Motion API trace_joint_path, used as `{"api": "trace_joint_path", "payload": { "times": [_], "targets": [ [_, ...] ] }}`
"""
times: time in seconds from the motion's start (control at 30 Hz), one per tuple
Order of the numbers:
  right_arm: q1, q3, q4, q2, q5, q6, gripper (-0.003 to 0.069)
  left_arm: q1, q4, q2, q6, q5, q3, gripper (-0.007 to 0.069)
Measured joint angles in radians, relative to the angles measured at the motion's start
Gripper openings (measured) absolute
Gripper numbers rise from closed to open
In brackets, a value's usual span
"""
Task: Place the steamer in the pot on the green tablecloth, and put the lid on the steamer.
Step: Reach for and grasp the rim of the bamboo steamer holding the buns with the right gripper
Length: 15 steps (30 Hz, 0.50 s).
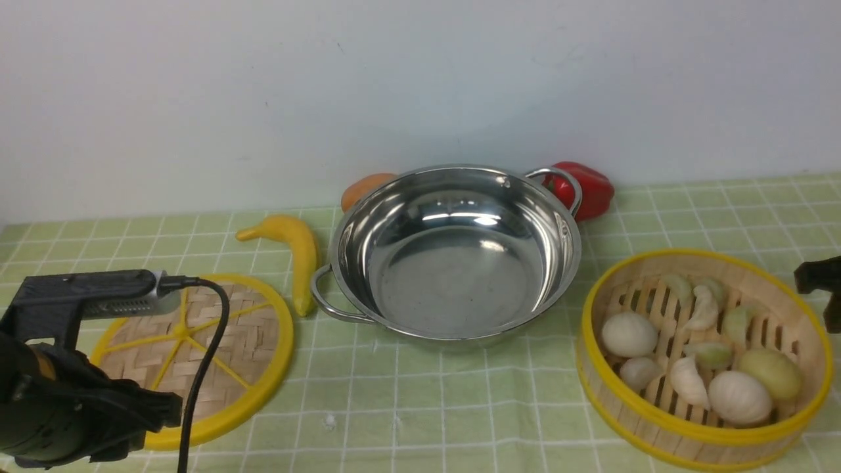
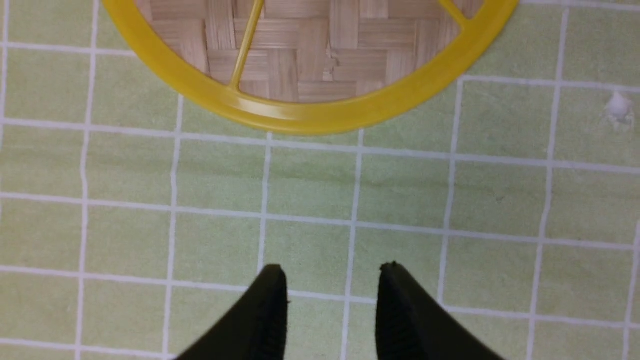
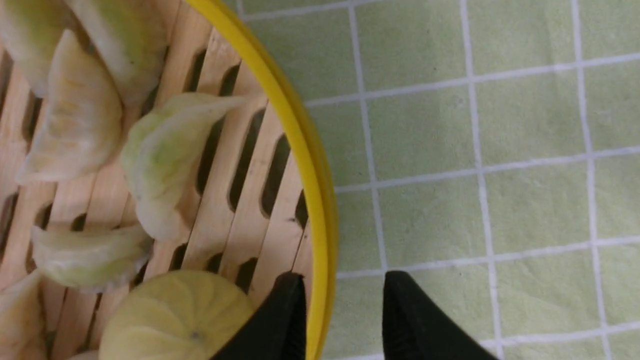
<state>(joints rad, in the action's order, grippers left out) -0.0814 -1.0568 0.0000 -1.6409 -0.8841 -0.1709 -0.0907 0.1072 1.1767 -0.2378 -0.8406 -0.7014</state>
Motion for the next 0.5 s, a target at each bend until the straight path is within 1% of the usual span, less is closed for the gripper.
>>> {"api": "trace_joint_path", "payload": {
  "times": [0.37, 0.43, 0.5],
  "targets": [
    [0.0, 0.0, 0.0, -0.132, 0.052, 0.0, 0.0241, 0.0, 0.0, 0.0, -0.004, 0.008, 0.0, 0.0243],
    [0.0, 0.0, 0.016, -0.166, 0.058, 0.002, 0.0191, 0.0, 0.0, 0.0, -0.005, 0.008, 0.0, 0.0243],
    [0.0, 0.0, 0.033, -0.173, 0.058, 0.013, 0.0118, 0.0, 0.0, 0.0, -0.006, 0.008, 0.0, 0.0243]
  ]
}}
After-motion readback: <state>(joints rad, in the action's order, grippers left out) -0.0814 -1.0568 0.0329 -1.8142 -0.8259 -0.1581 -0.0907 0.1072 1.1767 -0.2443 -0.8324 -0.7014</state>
